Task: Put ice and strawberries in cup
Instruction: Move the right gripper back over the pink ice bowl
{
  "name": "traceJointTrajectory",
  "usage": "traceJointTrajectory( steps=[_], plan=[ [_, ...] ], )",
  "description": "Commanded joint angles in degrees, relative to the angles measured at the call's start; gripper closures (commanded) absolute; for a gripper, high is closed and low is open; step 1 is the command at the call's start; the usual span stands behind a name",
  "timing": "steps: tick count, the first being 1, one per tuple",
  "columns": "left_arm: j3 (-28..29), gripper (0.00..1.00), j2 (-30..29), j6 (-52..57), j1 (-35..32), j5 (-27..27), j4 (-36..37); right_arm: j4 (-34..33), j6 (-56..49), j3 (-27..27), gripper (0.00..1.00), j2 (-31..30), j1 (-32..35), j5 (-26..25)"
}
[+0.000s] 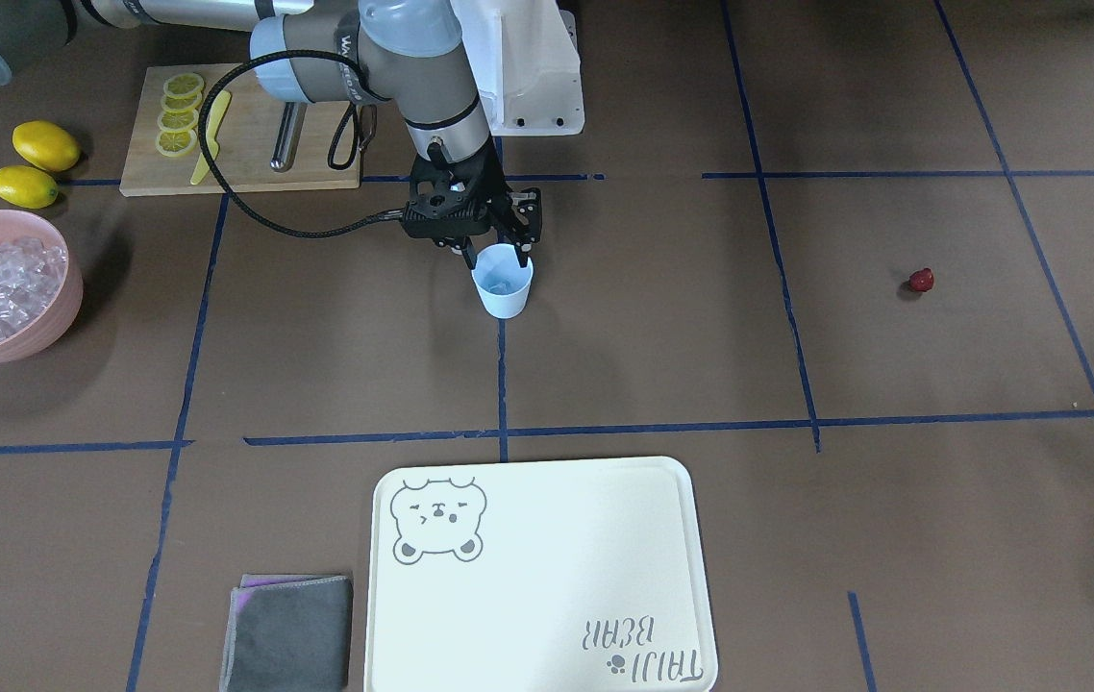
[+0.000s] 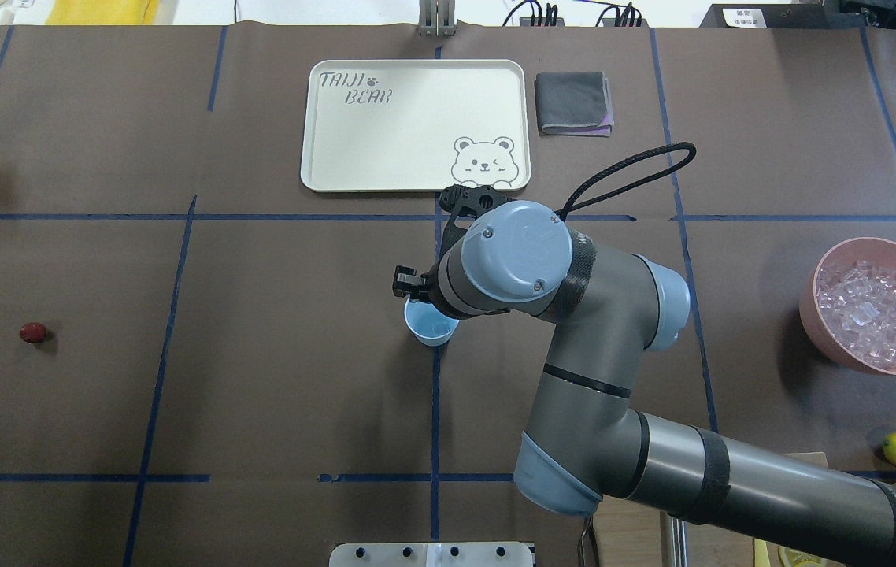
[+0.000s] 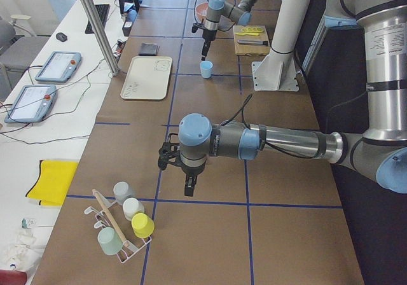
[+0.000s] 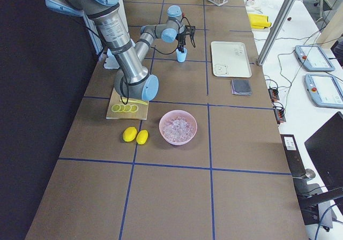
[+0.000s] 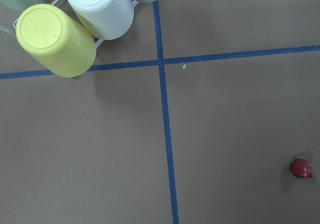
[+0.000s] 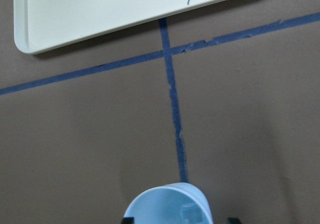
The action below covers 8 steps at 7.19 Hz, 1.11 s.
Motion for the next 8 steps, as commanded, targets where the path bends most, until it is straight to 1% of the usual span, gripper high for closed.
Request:
traceJointTrajectory(
  steps=[1, 2, 3, 4, 5, 6, 7, 8],
  plan=[
    [0.0, 0.0, 0.09, -0.52, 0.09, -2.79, 0.09, -7.78, -0.83, 9.89, 0.31, -5.99, 6.3, 3.5],
    [0.0, 0.0, 0.18, -0.7, 0.09, -2.98, 0.09, -10.95, -1.01, 13.84, 0.31, -9.93, 10.34, 6.23],
    [0.0, 0.0, 0.09, -0.7, 0.09, -3.07, 0.09, -10.9, -6.24, 18.23, 0.31, -16.67, 14.64, 9.82],
    [-0.09, 0.0, 0.09, -0.7, 0.09, -3.07, 0.09, -10.72, -12.99, 20.28, 0.3, -22.74, 19.3, 14.47],
    [-0.09, 0.0, 0.09, -0.7, 0.09, -3.07, 0.09, -10.28, -18.02, 20.91, 0.3, -27.93, 22.22, 16.61],
    [-0.35, 0.0, 0.09, -0.7, 0.09, -3.07, 0.09, -8.63, -24.68, 21.35, 0.3, -33.03, 24.16, 16.71],
    [-1.31, 0.0, 0.18, -0.79, 0.09, -3.07, 0.26, -5.48, -28.4, 21.01, 0.31, -37.43, 25.14, 16.89],
    [-1.75, 0.0, 0.27, -0.88, 0.09, -3.07, 0.26, -3.1, -32.53, 20.05, 0.31, -40.17, 26.45, 18.11]
  ],
)
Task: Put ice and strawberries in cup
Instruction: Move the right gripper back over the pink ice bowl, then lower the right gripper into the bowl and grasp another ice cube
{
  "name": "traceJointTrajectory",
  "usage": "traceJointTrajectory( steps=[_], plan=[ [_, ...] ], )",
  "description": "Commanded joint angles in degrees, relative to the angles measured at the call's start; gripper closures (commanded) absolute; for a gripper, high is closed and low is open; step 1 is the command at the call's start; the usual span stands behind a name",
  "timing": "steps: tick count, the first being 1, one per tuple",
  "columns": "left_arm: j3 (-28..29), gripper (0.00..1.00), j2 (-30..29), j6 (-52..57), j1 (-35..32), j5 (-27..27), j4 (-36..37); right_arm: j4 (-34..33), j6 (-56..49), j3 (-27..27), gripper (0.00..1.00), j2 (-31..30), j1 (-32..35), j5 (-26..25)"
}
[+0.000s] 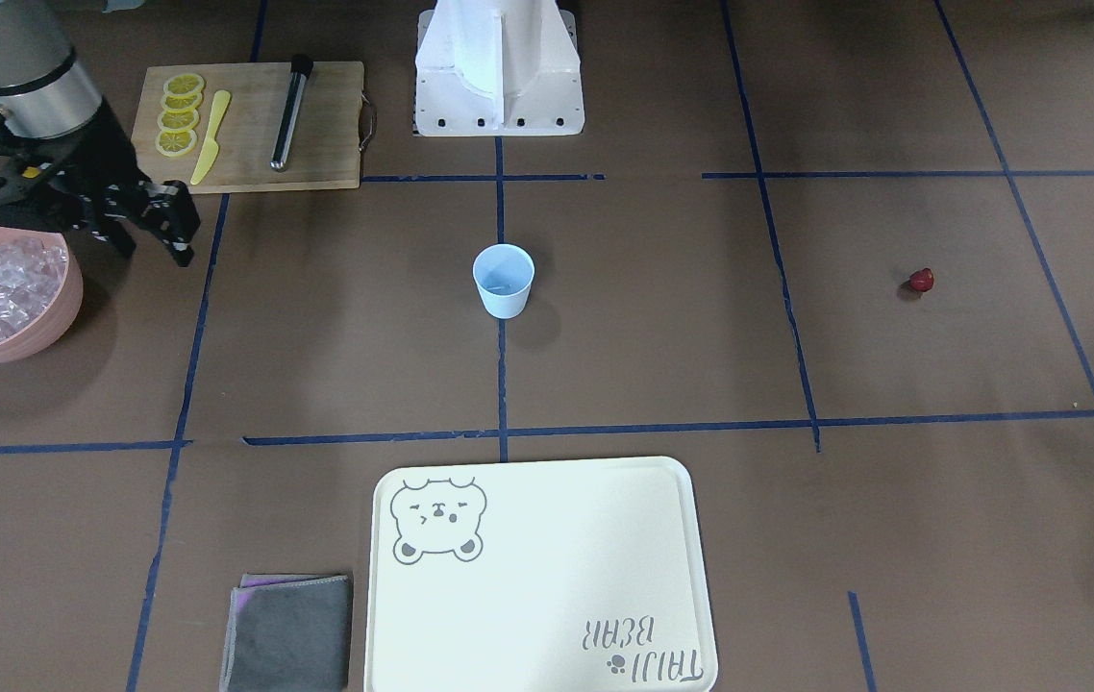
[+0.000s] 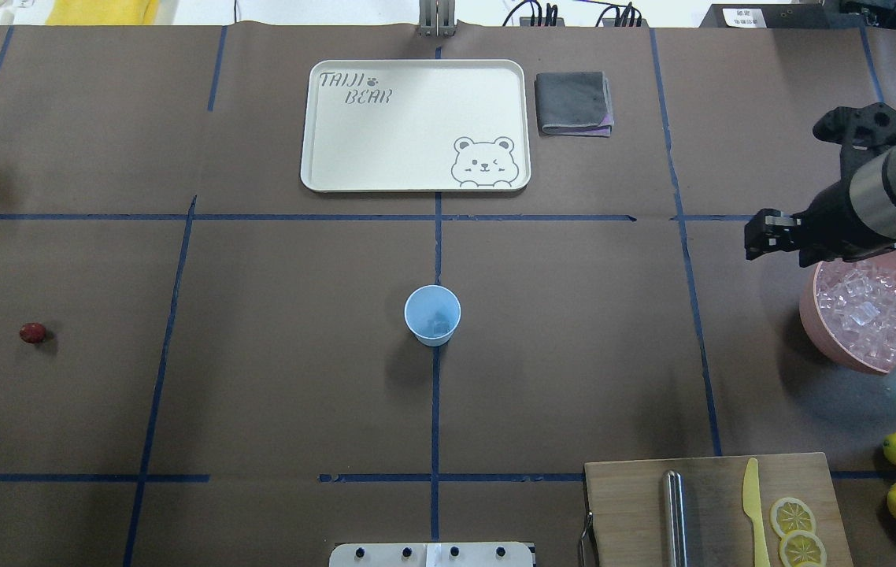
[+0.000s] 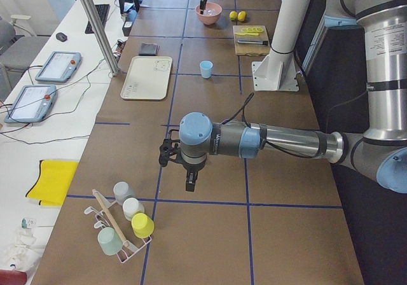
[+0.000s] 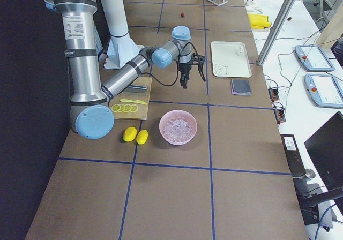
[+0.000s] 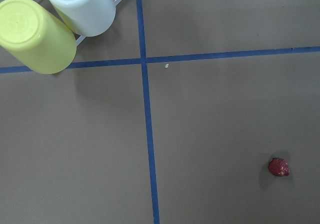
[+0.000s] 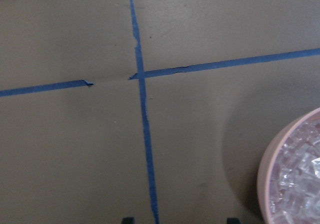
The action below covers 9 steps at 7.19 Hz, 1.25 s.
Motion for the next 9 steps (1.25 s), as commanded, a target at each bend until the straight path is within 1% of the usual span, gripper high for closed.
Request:
traceJointTrajectory(
  steps=[1, 2, 3, 4, 5, 6, 9],
  plan=[
    [-0.59, 0.0, 0.09, -0.01, 0.0, 0.0, 0.15, 3.3, -9.68, -3.24, 0.3, -5.47, 4.25, 2.71],
    [-0.59, 0.0, 0.09, -0.01, 0.0, 0.0, 0.15, 3.39, -10.77, -6.57, 0.3, -5.92, 6.36, 5.68],
    [-0.68, 0.0, 0.53, -0.01, 0.0, 0.0, 0.06, 4.27, -11.04, -7.82, 0.27, -6.62, 6.56, 7.1],
    [-0.68, 0.0, 0.53, -0.01, 0.0, 0.0, 0.06, 9.5, -11.65, -10.36, 0.26, -8.63, 6.56, 7.38],
    [-0.68, 0.0, 0.53, -0.01, 0.0, 0.0, -0.03, 13.46, -11.4, -12.12, 0.24, -9.0, 6.56, 9.73],
    [-0.68, 0.0, 0.53, -0.01, 0.0, 0.0, 0.06, 13.59, -11.74, -12.32, 0.23, -9.52, 6.56, 10.62],
    [-0.77, 0.0, 0.53, -0.01, 0.0, 0.0, -0.03, 13.68, -12.18, -13.72, 0.24, -9.97, 6.56, 10.46]
  ],
)
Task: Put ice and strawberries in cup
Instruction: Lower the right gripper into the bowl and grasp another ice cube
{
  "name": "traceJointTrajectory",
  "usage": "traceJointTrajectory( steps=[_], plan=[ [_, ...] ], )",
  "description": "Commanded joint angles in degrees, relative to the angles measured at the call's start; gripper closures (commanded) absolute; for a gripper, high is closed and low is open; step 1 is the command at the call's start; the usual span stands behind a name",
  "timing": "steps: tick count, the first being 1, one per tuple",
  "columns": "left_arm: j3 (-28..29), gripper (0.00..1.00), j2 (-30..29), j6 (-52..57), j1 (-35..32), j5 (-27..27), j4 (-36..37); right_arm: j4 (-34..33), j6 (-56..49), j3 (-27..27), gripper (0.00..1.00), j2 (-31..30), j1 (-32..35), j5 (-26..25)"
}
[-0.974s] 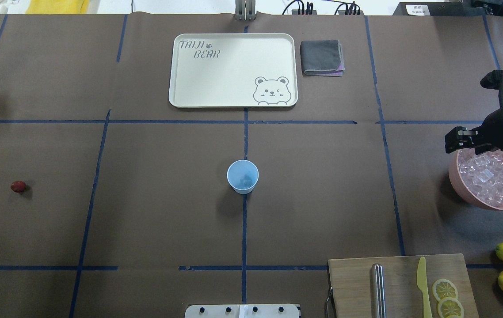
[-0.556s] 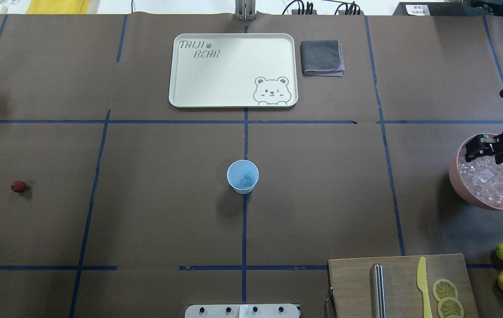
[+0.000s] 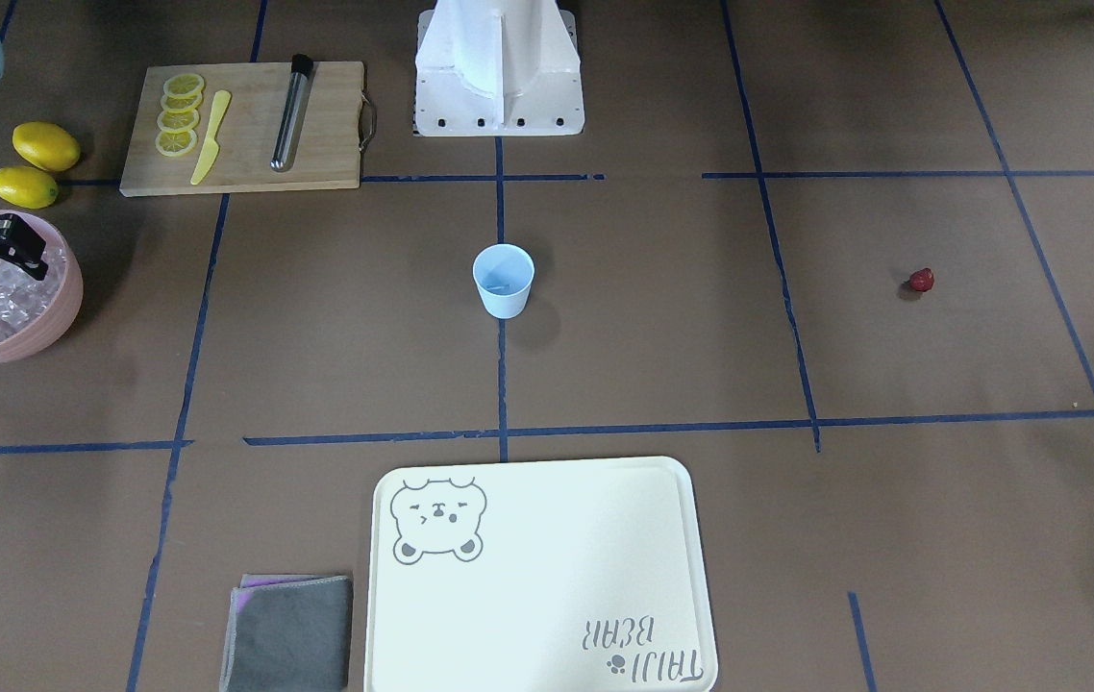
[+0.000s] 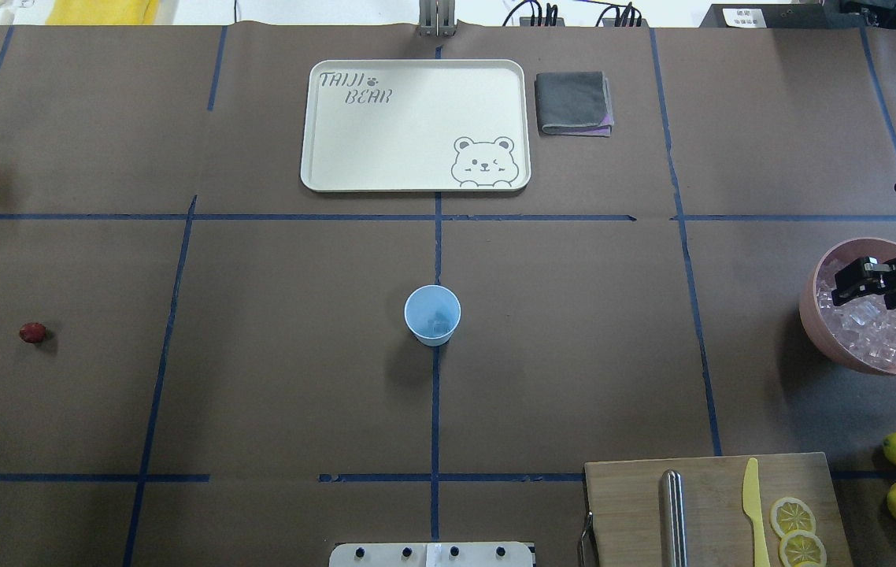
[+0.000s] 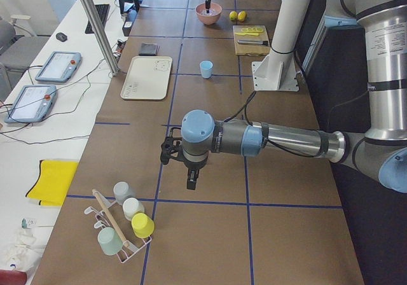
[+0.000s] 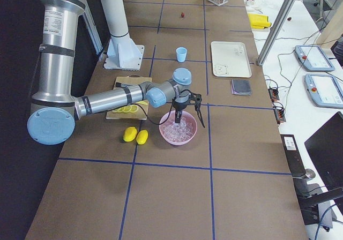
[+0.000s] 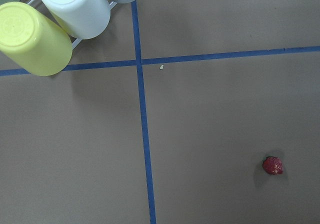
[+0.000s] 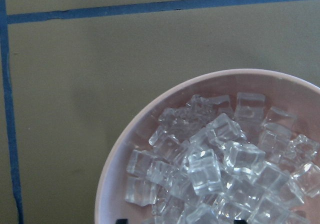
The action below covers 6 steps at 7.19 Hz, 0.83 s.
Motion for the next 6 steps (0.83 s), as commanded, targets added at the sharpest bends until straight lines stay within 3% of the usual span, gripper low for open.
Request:
traceJointTrajectory(
  steps=[1, 6],
  plan=[
    [-0.14, 0.0, 0.0, -0.09, 0.0, 0.0, -0.01, 0.17, -0.12, -1.17, 0.24, -0.05, -0.06, -0.18],
    [-0.23, 0.0, 0.0, -0.09, 0.0, 0.0, -0.01, 0.17, -0.03, -2.93, 0.28, 0.13, -0.15, -0.18]
  ],
)
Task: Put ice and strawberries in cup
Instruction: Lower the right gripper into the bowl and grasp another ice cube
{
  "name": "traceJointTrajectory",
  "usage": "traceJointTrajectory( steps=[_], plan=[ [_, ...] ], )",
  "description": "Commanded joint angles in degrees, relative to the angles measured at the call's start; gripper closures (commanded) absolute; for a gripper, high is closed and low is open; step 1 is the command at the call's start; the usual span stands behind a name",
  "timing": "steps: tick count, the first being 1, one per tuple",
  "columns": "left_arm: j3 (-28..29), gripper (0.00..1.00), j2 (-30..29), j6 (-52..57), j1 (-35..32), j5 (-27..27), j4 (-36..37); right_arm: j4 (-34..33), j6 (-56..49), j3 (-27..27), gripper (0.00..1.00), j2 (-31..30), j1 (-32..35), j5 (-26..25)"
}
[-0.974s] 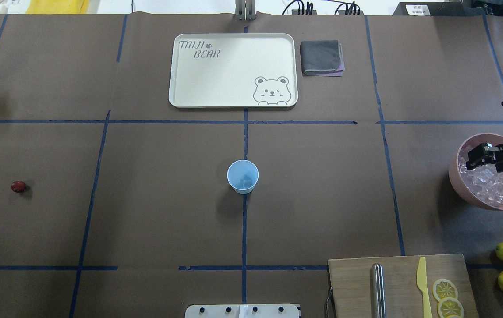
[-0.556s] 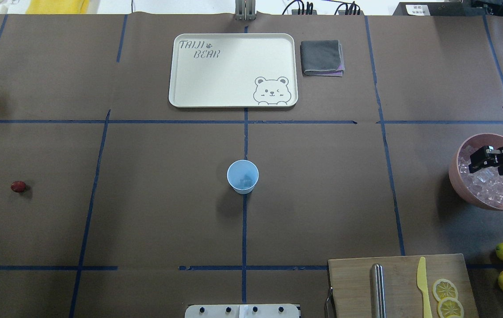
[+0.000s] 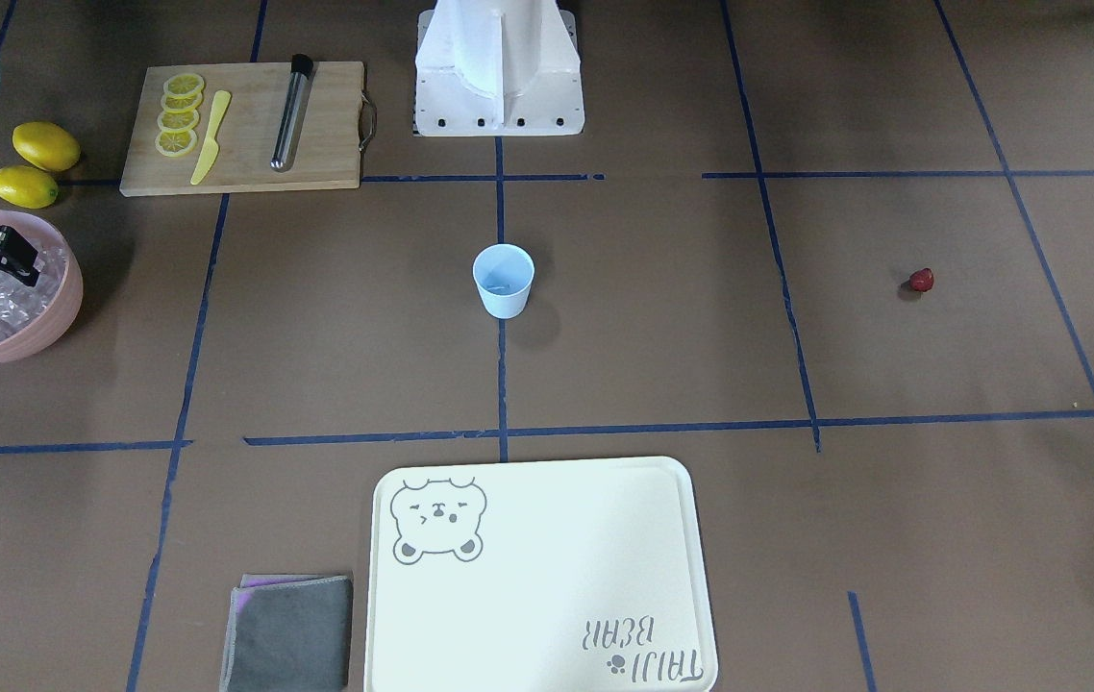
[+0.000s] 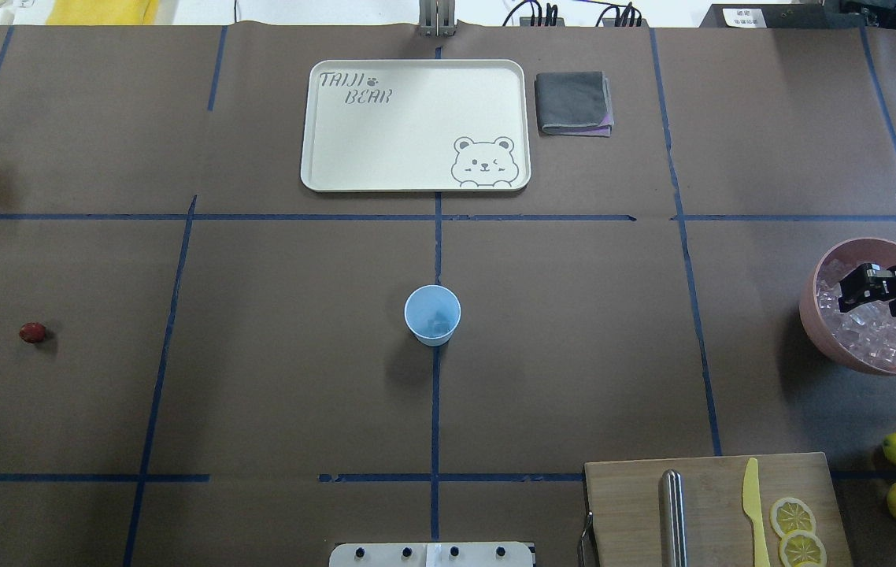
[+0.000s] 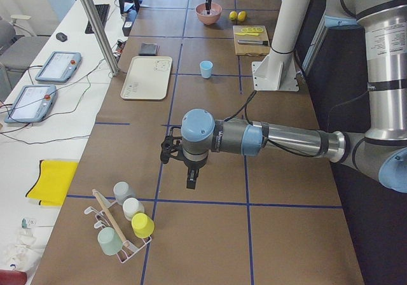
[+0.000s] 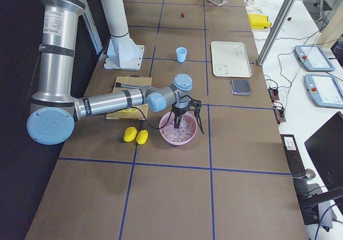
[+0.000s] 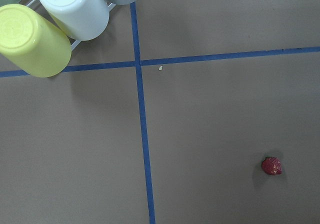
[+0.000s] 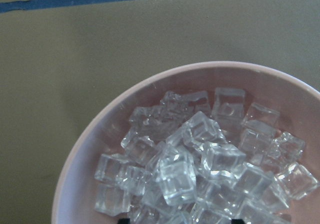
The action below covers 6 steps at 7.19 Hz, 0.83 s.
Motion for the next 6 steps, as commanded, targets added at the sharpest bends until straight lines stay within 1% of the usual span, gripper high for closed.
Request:
traceJointTrajectory(
  steps=[1, 2, 4, 6],
  plan=[
    [-0.01, 0.0, 0.0, -0.05, 0.0, -0.09, 0.0, 0.0, 0.1, -0.48, 0.28, 0.19, -0.04, 0.0],
    [-0.09, 0.0, 0.0, 0.04, 0.0, -0.09, 0.0, 0.0, 0.1, -0.75, 0.3, 0.27, -0.04, 0.0],
    [-0.09, 0.0, 0.0, -0.05, 0.0, -0.09, 0.0, 0.0, 0.19, -0.75, 0.41, 0.28, -0.04, 0.0],
    [-0.09, 0.0, 0.0, 0.04, 0.0, -0.09, 0.0, 0.0, 0.45, -0.66, 0.44, 0.28, -0.04, 0.09]
  ],
)
